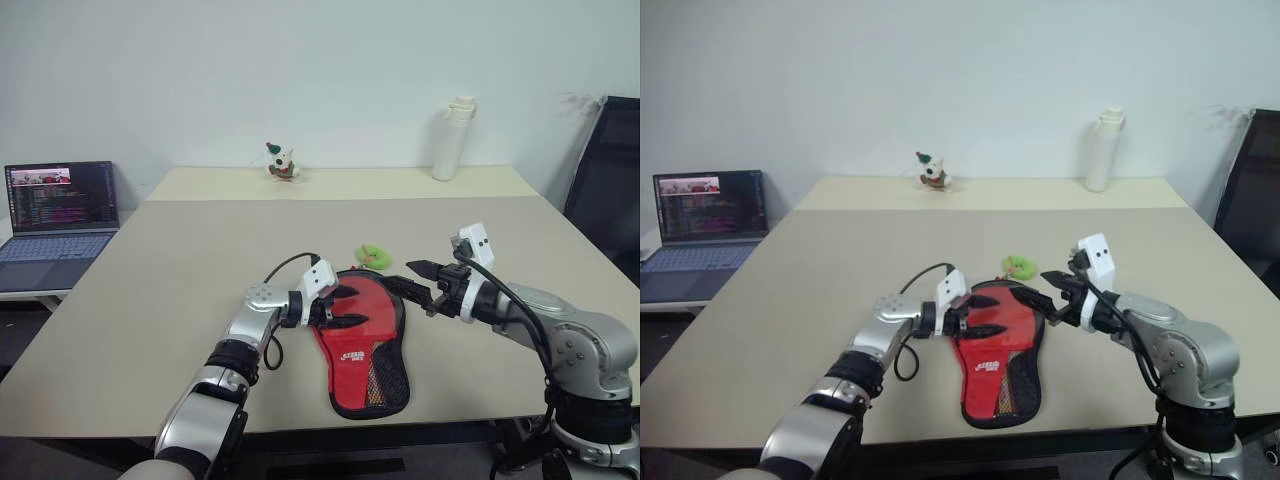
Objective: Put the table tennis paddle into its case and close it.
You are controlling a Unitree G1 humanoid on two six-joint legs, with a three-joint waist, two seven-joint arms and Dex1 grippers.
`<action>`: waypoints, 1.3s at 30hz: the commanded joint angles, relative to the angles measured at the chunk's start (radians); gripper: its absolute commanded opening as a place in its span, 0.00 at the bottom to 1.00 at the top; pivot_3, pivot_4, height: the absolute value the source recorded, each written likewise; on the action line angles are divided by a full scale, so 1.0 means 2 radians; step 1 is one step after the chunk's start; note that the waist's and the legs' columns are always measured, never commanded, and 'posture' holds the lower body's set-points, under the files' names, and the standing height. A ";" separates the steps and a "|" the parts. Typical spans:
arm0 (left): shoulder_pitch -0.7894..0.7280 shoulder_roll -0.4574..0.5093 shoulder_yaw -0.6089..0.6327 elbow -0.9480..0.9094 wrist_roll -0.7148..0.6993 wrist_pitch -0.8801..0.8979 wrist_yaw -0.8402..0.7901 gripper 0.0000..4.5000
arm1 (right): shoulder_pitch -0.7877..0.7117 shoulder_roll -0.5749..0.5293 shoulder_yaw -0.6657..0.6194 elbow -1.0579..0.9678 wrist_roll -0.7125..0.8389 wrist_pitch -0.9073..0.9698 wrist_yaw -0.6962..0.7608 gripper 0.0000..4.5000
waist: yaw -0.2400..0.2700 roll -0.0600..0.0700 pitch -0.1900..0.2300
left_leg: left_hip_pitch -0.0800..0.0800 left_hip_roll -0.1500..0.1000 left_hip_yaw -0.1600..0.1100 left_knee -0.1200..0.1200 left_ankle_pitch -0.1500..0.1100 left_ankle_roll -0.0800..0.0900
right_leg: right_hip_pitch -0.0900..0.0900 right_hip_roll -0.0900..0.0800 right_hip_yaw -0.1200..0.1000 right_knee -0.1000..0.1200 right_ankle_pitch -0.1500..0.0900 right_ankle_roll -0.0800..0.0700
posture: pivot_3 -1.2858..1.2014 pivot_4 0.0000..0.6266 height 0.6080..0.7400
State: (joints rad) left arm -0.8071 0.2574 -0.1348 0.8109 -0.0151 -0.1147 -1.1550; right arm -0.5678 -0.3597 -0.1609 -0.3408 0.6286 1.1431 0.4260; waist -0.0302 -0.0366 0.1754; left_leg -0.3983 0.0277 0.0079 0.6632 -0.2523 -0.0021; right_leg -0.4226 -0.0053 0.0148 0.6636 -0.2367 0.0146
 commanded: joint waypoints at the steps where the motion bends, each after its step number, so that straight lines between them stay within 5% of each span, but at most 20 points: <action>1: 0.005 -0.003 -0.011 -0.028 0.003 -0.003 0.009 0.74 | -0.036 0.009 0.016 0.054 -0.028 -0.051 -0.007 1.00 | 0.000 0.000 0.000 | 0.000 0.000 0.000 0.000 0.000 0.000 | 0.000 0.000 0.000 0.000 0.000 0.000 | 0.52 0.24 1.00; 16: 0.052 0.019 -0.020 -0.113 -0.003 0.038 0.025 0.74 | -0.290 0.088 -0.004 0.690 -0.174 -0.400 -0.095 1.00 | -0.002 0.000 0.000 | 0.000 0.001 0.002 -0.001 0.000 0.000 | -0.001 0.000 0.001 0.000 0.002 -0.003 | 0.52 0.24 1.00; 28: 0.095 0.046 -0.022 -0.200 -0.004 0.086 0.039 0.74 | -0.325 0.156 -0.026 0.823 -0.205 -0.492 -0.155 1.00 | -0.002 0.001 0.000 | 0.000 0.001 0.001 -0.001 0.000 0.000 | -0.001 -0.002 0.001 0.000 0.002 -0.003 | 0.52 0.24 1.00; 39: 0.106 0.055 -0.041 -0.207 0.001 0.085 0.040 0.75 | -0.327 0.162 -0.049 0.829 -0.211 -0.501 -0.181 0.18 | -0.002 0.001 0.000 | 0.000 0.001 0.001 -0.001 0.000 0.000 | -0.001 -0.002 0.001 0.000 0.002 -0.003 | 0.52 0.24 1.00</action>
State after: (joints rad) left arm -0.6052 0.3590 -0.1905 0.4071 -0.0203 0.0571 -1.0697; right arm -1.1981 -0.0306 -0.2452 1.3253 0.2075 0.1613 0.0699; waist -0.0347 -0.0345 0.1763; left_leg -0.3981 0.0296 0.0105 0.6613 -0.2523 -0.0022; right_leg -0.4241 -0.0090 0.0171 0.6639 -0.2333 0.0088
